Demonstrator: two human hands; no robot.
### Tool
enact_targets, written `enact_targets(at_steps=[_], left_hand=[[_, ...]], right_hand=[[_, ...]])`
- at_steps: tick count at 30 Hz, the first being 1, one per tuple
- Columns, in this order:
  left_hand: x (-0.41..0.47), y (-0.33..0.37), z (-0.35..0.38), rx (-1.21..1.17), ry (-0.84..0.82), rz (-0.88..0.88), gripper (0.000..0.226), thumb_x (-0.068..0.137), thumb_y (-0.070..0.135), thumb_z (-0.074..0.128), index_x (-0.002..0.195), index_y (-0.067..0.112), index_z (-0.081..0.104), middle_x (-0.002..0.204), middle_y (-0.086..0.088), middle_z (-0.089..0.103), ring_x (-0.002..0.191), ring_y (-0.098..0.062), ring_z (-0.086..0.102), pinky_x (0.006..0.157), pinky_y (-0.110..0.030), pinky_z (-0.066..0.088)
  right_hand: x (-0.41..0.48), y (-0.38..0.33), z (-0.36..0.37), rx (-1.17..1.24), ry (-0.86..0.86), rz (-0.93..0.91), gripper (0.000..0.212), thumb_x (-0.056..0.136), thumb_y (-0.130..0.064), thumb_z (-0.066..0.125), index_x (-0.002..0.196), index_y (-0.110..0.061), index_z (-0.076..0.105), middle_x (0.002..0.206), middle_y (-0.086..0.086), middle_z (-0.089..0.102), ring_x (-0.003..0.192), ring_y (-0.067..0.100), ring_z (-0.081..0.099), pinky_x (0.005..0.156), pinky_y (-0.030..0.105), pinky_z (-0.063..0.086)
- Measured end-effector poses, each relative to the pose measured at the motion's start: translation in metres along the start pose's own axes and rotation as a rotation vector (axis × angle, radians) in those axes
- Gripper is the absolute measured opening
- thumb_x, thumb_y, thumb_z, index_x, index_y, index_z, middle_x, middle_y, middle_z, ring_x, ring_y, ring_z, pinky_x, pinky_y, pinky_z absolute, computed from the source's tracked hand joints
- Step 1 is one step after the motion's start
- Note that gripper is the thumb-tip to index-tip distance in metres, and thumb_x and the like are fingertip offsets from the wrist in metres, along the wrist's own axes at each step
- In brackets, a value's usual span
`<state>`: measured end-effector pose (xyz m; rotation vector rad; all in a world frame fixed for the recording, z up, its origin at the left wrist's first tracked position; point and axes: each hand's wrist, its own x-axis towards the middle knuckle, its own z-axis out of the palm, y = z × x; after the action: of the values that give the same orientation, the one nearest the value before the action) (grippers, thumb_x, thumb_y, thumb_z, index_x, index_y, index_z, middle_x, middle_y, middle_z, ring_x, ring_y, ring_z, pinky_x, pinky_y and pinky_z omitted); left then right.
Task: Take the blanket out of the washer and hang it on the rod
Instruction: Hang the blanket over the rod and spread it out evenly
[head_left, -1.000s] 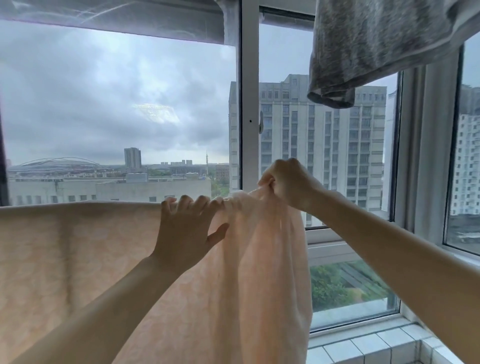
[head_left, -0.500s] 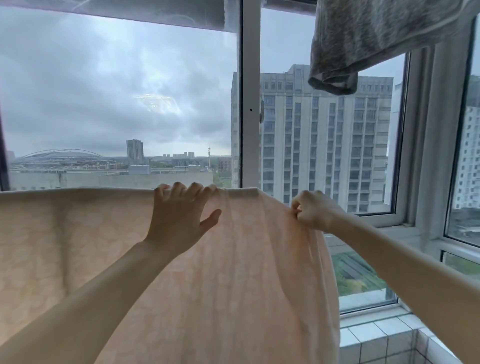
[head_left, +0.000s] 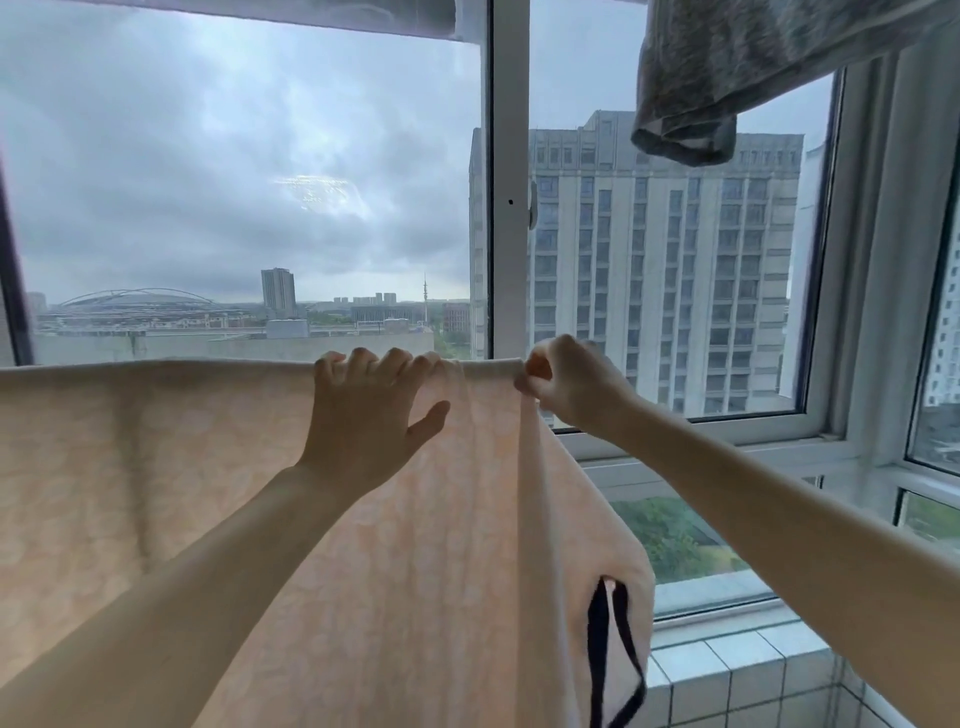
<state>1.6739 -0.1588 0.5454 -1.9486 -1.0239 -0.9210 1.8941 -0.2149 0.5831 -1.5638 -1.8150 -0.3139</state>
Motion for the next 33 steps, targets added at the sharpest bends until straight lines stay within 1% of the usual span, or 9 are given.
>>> enact_targets(at_steps=[6, 9, 13, 17, 21, 23, 27, 30, 33], left_hand=[[-0.001, -0.003, -0.001, -0.006, -0.014, 0.002, 0.053, 0.088, 0.059, 0.034, 0.123, 0.025, 0.053, 0.110, 0.003, 0.063, 0.094, -0.029, 0.059, 0.086, -0.046, 0.038], [-0.003, -0.003, -0.002, -0.013, -0.010, 0.013, 0.053, 0.088, 0.057, 0.036, 0.125, 0.023, 0.052, 0.111, 0.001, 0.063, 0.094, -0.029, 0.060, 0.086, -0.047, 0.039], [-0.005, 0.001, -0.004, -0.018, 0.011, 0.032, 0.050, 0.090, 0.052, 0.039, 0.128, 0.021, 0.052, 0.113, 0.000, 0.062, 0.094, -0.029, 0.059, 0.087, -0.047, 0.040], [-0.004, 0.005, -0.007, -0.080, 0.009, -0.025, 0.043, 0.093, 0.043, 0.037, 0.125, 0.021, 0.056, 0.114, 0.002, 0.065, 0.098, -0.027, 0.061, 0.093, -0.049, 0.040], [-0.003, 0.001, -0.010, -0.152, 0.044, -0.091, 0.039, 0.097, 0.036, 0.035, 0.118, 0.021, 0.064, 0.108, 0.004, 0.070, 0.094, -0.025, 0.065, 0.090, -0.045, 0.042], [-0.003, -0.002, -0.011, -0.173, 0.073, -0.114, 0.037, 0.098, 0.036, 0.038, 0.113, 0.022, 0.068, 0.103, 0.005, 0.072, 0.090, -0.024, 0.066, 0.087, -0.043, 0.043], [-0.001, -0.005, -0.013, -0.220, 0.108, -0.141, 0.028, 0.100, 0.034, 0.047, 0.110, 0.023, 0.071, 0.100, 0.007, 0.073, 0.087, -0.020, 0.066, 0.086, -0.039, 0.042], [0.002, -0.004, -0.015, -0.276, 0.138, -0.171, 0.023, 0.095, 0.034, 0.054, 0.105, 0.025, 0.074, 0.097, 0.009, 0.074, 0.084, -0.018, 0.067, 0.085, -0.038, 0.042], [0.003, -0.001, -0.017, -0.331, 0.160, -0.187, 0.019, 0.093, 0.034, 0.060, 0.099, 0.025, 0.076, 0.094, 0.009, 0.075, 0.082, -0.018, 0.069, 0.084, -0.038, 0.047]], right_hand=[[0.002, 0.009, -0.002, 0.013, 0.077, 0.003, 0.010, 0.091, -0.017, 0.062, 0.095, -0.011, 0.069, 0.087, 0.002, 0.069, 0.079, 0.019, 0.065, 0.076, 0.043, 0.056], [0.006, 0.013, -0.010, 0.045, 0.159, 0.015, 0.012, 0.094, -0.015, 0.058, 0.097, -0.009, 0.067, 0.090, 0.005, 0.069, 0.079, 0.019, 0.064, 0.076, 0.035, 0.054], [0.019, 0.013, -0.013, 0.116, 0.224, 0.061, 0.013, 0.097, -0.012, 0.051, 0.096, -0.007, 0.064, 0.087, 0.006, 0.063, 0.072, 0.017, 0.058, 0.065, 0.026, 0.048], [0.026, 0.017, -0.001, 0.139, 0.113, 0.135, 0.019, 0.097, -0.009, 0.050, 0.097, 0.001, 0.066, 0.085, 0.008, 0.063, 0.073, 0.015, 0.057, 0.059, 0.014, 0.042], [0.016, 0.018, 0.011, 0.175, -0.093, 0.110, 0.021, 0.095, -0.011, 0.054, 0.095, 0.003, 0.069, 0.070, 0.000, 0.060, 0.059, 0.007, 0.052, 0.049, 0.010, 0.037], [0.010, 0.015, 0.011, 0.209, -0.092, 0.101, 0.015, 0.094, -0.008, 0.055, 0.096, -0.001, 0.068, 0.080, 0.005, 0.066, 0.062, 0.007, 0.054, 0.053, 0.010, 0.041], [-0.006, 0.002, 0.004, 0.262, 0.155, 0.045, 0.014, 0.093, -0.003, 0.051, 0.100, -0.009, 0.062, 0.085, -0.001, 0.062, 0.071, 0.010, 0.060, 0.061, 0.019, 0.053], [-0.017, -0.005, 0.010, 0.220, 0.115, -0.025, 0.009, 0.091, -0.007, 0.058, 0.100, -0.007, 0.058, 0.085, -0.001, 0.061, 0.076, 0.011, 0.061, 0.071, 0.023, 0.056], [-0.021, -0.004, 0.021, 0.167, 0.067, 0.005, 0.008, 0.091, -0.014, 0.061, 0.094, -0.006, 0.059, 0.086, 0.005, 0.064, 0.077, 0.019, 0.063, 0.074, 0.032, 0.057]])
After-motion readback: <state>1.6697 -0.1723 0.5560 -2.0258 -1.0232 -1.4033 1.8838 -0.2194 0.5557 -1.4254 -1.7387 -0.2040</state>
